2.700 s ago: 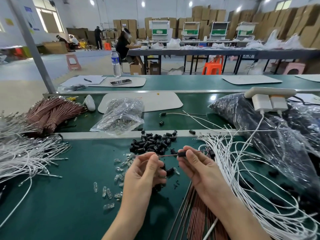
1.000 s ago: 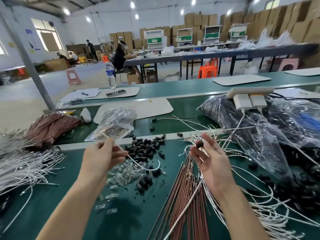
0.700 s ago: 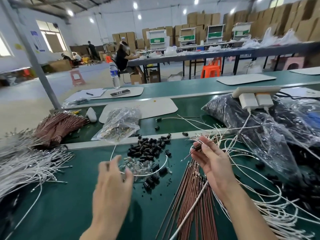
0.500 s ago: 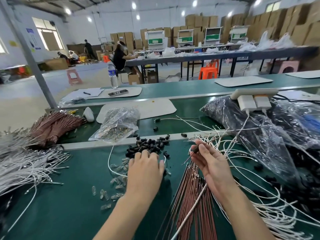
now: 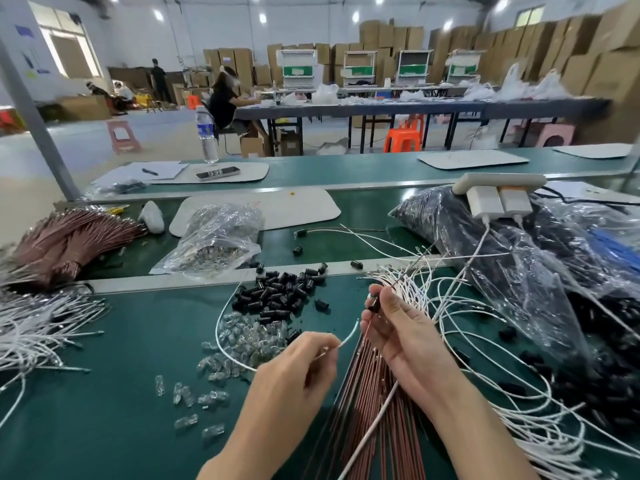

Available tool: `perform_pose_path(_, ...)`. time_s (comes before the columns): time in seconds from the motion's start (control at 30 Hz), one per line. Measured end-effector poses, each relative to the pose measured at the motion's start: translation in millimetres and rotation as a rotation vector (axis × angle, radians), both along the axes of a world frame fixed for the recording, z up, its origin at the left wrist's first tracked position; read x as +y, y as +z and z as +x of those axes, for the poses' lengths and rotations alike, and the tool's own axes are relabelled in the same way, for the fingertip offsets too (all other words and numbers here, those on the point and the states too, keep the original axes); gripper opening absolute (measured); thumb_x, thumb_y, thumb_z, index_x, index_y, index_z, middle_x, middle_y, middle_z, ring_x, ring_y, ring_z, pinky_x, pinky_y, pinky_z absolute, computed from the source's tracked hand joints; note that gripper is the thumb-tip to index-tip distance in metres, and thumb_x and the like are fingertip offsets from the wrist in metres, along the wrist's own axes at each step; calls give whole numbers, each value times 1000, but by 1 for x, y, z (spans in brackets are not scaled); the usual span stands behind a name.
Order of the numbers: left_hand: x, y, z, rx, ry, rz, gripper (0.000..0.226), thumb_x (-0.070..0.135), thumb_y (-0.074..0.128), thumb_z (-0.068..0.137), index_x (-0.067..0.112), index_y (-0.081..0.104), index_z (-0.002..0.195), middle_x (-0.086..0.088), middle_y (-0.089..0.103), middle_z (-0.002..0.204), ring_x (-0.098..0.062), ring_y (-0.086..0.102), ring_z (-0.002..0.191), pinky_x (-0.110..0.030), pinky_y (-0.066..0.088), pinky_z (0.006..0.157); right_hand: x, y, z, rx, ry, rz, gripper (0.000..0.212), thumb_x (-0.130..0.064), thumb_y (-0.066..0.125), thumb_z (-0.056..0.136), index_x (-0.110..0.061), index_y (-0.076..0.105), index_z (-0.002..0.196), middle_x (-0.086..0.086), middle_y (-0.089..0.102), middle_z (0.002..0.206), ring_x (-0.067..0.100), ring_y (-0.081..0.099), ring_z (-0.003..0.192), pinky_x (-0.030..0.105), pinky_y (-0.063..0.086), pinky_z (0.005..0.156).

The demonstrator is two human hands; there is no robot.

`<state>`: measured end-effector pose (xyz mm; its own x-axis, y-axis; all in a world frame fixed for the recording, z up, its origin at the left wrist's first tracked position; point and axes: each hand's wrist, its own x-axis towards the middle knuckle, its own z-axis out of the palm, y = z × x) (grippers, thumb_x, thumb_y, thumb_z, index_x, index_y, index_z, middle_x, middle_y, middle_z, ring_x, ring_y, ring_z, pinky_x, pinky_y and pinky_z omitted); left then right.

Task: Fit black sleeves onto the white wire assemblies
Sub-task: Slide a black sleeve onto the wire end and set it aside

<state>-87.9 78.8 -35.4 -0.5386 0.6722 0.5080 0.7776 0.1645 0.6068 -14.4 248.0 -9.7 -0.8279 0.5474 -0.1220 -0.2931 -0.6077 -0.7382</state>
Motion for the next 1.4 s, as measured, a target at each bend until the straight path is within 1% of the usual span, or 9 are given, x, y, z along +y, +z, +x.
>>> perform_pose_path(0.1,1,0,-3,50,-13,18,29,45,44,97,28,66,107,23,62,92,-9,62,68,-22,51,59,-4,0,1,-36,52,25,20,-21,66,84,-8,80,90,7,71,82,14,69,68,23,59,61)
perform_pose_path(0.43,1,2,-1,105,0,2,18,38,47,100,31,62,106,18,56,88,-11,57,61,-28,49,53,-5,0,2,-116,79,124,20,-26,69,80,-14,82,91,4,73,84,12,69,70,22,57,58)
perform_pose_path(0.6,0,2,-1,103,30,-19,12,28,56,100,27,65,107,16,59,90,-12,58,62,-33,51,55,-6,-4,2,-141,120,197,31,-36,76,72,-17,82,96,3,73,86,10,69,75,22,55,59)
perform_pose_path(0.77,-1,4,-1,128,71,2,10,25,59,98,24,67,105,17,58,86,-10,56,60,-29,49,51,-8,-6,1,-149,133,213,40,-40,78,66,-17,82,99,1,73,85,7,68,72,21,54,58)
perform_pose_path(0.9,-3,6,-3,165,100,23,3,21,64,94,21,66,97,15,56,81,-10,55,57,-25,47,48,-10,-7,-1,-160,137,234,36,-37,75,69,-17,82,99,-1,72,84,7,68,70,21,54,58)
perform_pose_path(1.0,-3,3,-4,177,136,17,8,17,72,89,21,65,91,15,58,78,-11,57,56,-25,48,47,-14,-8,-2,-153,140,264,35,-37,75,71,-17,82,100,0,72,84,8,68,71,21,55,60)
perform_pose_path(1.13,-1,0,-3,158,192,11,11,29,67,91,22,61,84,15,62,71,-8,59,55,-26,50,47,-18,-9,-4,-113,121,234,26,-28,72,76,-16,82,98,3,72,84,11,69,70,22,57,63)
perform_pose_path(1.3,-2,1,-2,82,251,44,21,42,58,94,32,49,78,22,47,53,-2,55,55,-12,40,47,-20,-10,-4,-79,114,219,25,-20,70,80,-12,81,100,8,73,87,16,70,76,25,59,70)
perform_pose_path(1.4,-2,-1,-2,70,242,57,23,42,57,93,28,48,76,15,50,54,-10,55,56,-24,45,46,-22,-10,-5,-65,109,219,25,-19,70,81,-11,80,102,9,73,89,18,72,79,25,59,72)
